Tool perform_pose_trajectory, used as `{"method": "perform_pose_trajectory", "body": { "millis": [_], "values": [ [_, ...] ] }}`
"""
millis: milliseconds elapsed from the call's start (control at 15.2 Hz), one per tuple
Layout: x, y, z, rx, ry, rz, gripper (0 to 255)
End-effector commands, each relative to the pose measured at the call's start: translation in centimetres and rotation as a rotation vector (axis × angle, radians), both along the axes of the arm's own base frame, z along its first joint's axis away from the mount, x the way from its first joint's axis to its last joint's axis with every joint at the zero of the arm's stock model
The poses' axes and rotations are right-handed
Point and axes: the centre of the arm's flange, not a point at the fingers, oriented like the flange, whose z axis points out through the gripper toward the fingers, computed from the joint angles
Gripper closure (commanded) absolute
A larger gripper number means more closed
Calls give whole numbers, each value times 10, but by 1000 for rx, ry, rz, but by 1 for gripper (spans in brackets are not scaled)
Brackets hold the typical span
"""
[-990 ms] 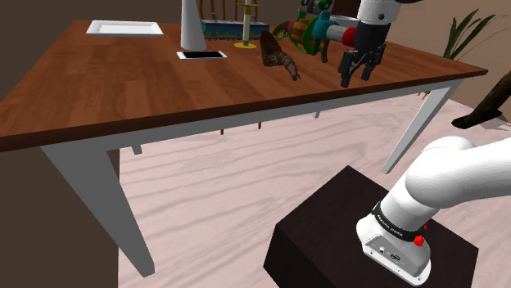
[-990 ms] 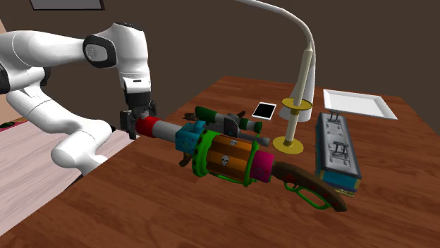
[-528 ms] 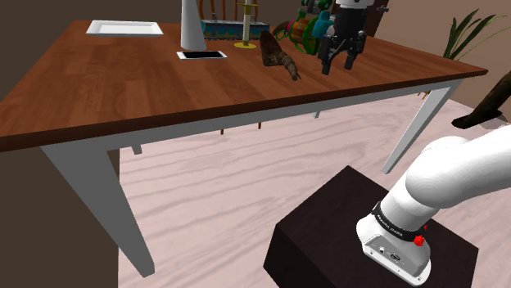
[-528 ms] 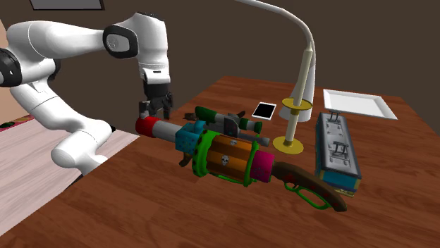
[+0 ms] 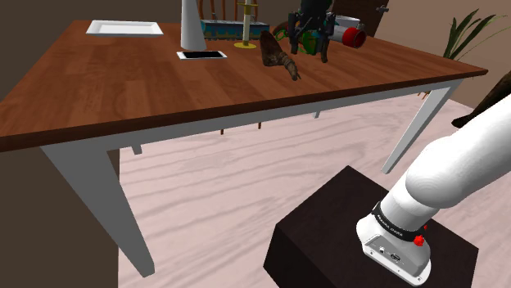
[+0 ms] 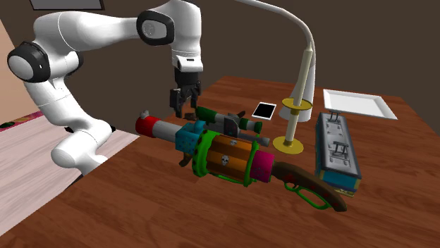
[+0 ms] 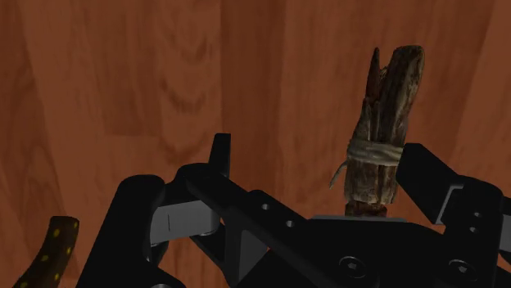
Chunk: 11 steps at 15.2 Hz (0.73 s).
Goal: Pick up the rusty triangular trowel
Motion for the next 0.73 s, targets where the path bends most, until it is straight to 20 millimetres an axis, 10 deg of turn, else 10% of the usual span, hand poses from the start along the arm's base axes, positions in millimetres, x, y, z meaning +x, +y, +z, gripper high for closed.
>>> {"method": "perform_pose_trajectory", "body": {
  "millis": [0, 264, 660],
  "values": [
    [23, 8, 7, 14, 6, -21, 0],
    [68, 20, 23, 38, 17, -57, 0],
    [68, 20, -9, 38, 17, -57, 0]
  ]
}}
